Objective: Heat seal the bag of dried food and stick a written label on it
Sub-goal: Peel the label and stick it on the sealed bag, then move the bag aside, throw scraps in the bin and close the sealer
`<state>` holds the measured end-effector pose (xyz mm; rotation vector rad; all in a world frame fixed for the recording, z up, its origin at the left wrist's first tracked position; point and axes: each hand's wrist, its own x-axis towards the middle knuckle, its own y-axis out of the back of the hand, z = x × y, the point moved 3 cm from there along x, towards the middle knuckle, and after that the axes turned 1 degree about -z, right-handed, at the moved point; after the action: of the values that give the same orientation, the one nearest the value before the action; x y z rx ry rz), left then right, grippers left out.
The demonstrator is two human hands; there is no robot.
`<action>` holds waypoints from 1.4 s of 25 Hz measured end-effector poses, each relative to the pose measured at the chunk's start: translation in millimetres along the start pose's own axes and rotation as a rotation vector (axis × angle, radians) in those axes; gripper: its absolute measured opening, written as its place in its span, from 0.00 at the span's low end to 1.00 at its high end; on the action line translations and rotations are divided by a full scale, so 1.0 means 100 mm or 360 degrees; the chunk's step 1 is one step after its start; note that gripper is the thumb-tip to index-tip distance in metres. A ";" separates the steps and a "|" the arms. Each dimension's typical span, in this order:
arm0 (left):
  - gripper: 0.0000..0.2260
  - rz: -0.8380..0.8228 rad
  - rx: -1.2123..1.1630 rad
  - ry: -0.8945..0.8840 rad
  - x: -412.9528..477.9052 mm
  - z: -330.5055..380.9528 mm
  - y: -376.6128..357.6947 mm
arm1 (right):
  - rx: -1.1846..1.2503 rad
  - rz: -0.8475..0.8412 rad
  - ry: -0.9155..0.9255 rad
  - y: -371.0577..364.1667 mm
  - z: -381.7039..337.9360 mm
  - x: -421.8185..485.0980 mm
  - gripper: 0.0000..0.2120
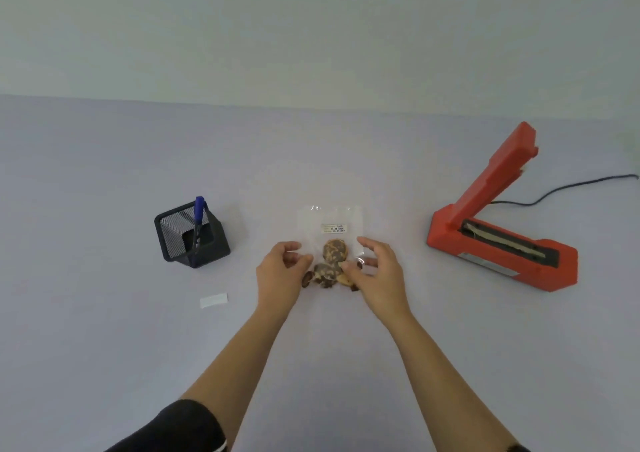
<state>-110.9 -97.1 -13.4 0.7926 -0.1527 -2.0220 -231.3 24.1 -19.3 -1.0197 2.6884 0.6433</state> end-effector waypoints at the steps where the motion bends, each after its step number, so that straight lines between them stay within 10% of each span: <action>1: 0.12 0.0024 -0.0032 -0.0046 0.19 0.17 -0.01 | 0.0011 -0.0010 0.0026 -0.01 -0.12 0.21 0.24; 16: 0.14 0.0118 0.0049 -0.0284 1.95 1.06 -0.25 | -0.0200 -0.0032 0.0179 -0.26 -0.57 2.18 0.30; 35: 0.21 0.0166 0.0424 -0.0622 1.01 1.21 0.32 | -0.1046 -0.0303 0.0377 -0.64 -0.48 1.31 0.26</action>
<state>-195.5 -220.6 46.5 0.5268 -0.6844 -2.0610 -287.1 -116.8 -40.4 -1.5605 2.5564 1.5036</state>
